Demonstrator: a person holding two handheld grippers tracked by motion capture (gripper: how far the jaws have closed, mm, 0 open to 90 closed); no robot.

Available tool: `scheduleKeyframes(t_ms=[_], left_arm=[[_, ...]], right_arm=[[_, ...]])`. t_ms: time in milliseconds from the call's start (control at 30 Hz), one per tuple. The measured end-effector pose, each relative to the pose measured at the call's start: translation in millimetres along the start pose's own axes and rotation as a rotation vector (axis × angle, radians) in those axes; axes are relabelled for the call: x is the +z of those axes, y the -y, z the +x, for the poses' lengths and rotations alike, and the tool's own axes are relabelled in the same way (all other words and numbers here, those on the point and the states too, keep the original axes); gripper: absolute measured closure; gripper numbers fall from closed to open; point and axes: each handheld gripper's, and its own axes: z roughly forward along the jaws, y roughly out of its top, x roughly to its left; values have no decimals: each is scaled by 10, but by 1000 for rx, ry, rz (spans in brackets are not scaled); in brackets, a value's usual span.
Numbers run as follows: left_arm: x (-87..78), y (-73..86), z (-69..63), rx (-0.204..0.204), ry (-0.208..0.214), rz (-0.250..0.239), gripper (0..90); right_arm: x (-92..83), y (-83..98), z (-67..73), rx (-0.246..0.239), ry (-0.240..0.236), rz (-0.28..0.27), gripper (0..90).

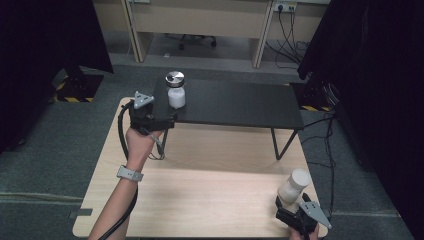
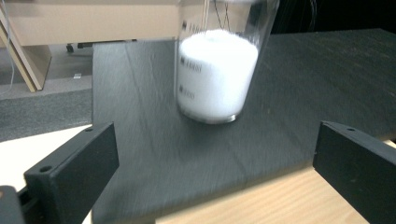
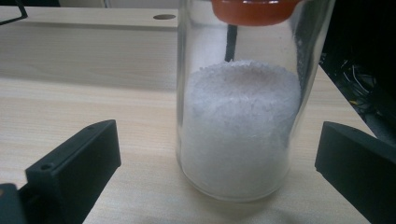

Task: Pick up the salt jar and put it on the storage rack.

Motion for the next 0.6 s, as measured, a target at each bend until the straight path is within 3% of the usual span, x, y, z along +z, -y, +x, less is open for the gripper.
scheduleKeyframes(t_ms=[267, 600], left_arm=[[-203, 288, 37, -7, -9, -11, 0], [-308, 556, 66, -10, -44, 19, 0]], right_arm=[[-2, 0, -2, -9, -5, 1, 3], [-6, 9, 0, -17, -9, -3, 3]])
